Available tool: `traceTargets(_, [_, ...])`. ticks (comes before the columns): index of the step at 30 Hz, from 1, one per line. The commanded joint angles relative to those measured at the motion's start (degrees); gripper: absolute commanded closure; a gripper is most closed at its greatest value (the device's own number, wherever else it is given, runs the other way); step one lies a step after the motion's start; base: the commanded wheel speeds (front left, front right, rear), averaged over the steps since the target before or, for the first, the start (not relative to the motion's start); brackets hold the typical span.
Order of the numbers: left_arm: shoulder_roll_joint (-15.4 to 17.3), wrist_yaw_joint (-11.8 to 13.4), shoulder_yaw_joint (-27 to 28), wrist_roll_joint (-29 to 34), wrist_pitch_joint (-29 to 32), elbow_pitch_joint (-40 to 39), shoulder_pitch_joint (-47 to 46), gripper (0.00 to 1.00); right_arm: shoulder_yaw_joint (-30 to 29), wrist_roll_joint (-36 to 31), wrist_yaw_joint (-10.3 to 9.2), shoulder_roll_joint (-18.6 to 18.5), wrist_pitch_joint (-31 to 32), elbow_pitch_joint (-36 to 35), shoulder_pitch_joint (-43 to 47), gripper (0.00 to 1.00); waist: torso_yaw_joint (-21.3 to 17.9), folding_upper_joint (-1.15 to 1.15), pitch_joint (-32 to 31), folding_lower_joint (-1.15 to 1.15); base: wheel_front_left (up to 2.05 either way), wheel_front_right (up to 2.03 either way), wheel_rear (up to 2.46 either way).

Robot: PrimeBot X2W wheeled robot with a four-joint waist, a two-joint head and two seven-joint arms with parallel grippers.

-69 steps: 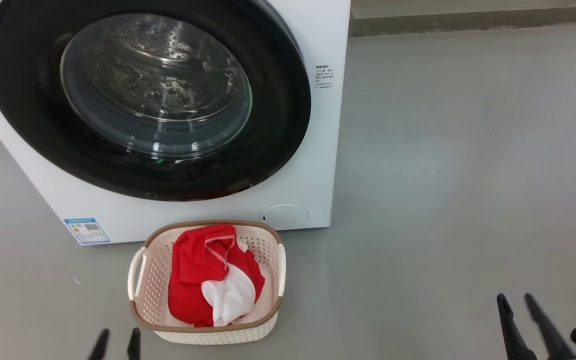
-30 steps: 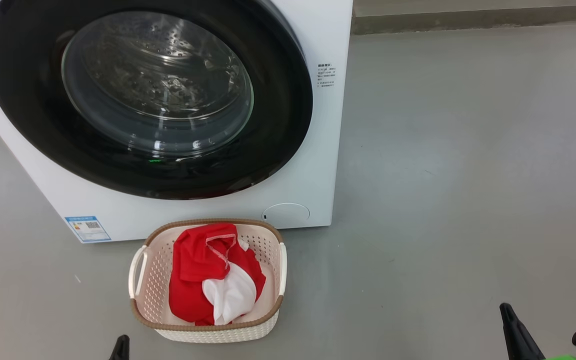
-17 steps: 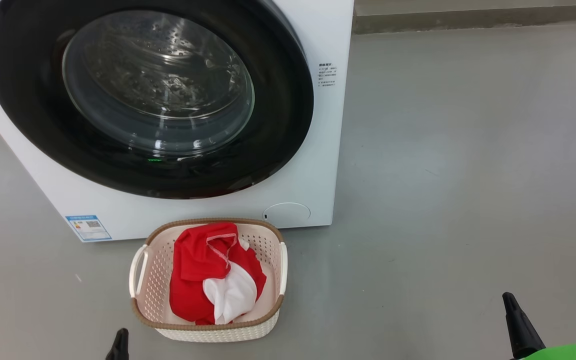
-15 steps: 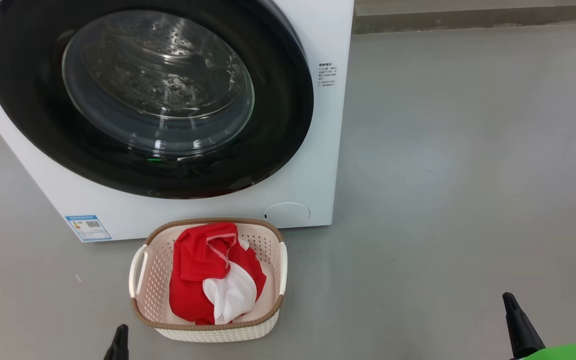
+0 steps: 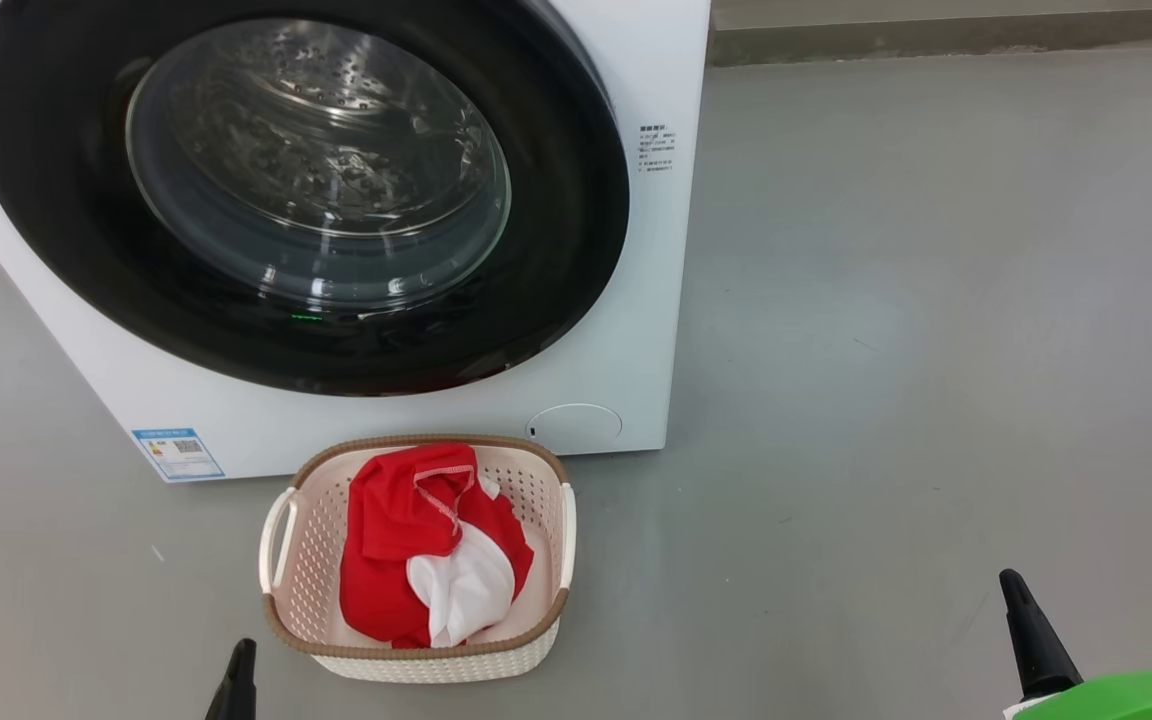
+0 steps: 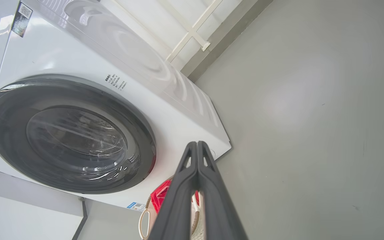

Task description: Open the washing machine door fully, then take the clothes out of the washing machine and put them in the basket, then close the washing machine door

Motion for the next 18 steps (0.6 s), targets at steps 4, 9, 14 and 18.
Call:
traceTargets(4, [0.4, -0.2, 1.4, -3.7, 0.9, -1.0, -3.2, 1.00, 0.1, 3.4, -0.03, -0.5, 1.0, -1.8, -3.5, 1.00, 0.0, 0.00, 0.0, 0.00, 0.00, 0.00, 0.00])
traceTargets(9, [0.3, -0.2, 1.5, -6.9, 1.8, -0.9, -3.8, 1.00, -0.1, 6.0, -0.04, -0.3, 1.8, -2.0, -4.1, 1.00, 0.1, 0.00, 0.1, 0.00, 0.00, 0.00, 0.00])
traceTargets(14, [0.3, -0.3, 1.7, -10.8, 2.8, -0.7, -4.6, 1.00, -0.3, 9.2, -0.04, -0.1, 2.8, -2.2, -4.8, 1.00, 0.1, 0.00, 0.1, 0.00, 0.00, 0.00, 0.00])
traceTargets(18, [0.3, -0.3, 1.8, -12.7, 3.2, -0.7, -4.9, 1.00, -0.4, 10.8, -0.04, 0.0, 3.3, -2.3, -5.2, 1.00, 0.2, 0.00, 0.1, 0.00, 0.00, 0.00, 0.00])
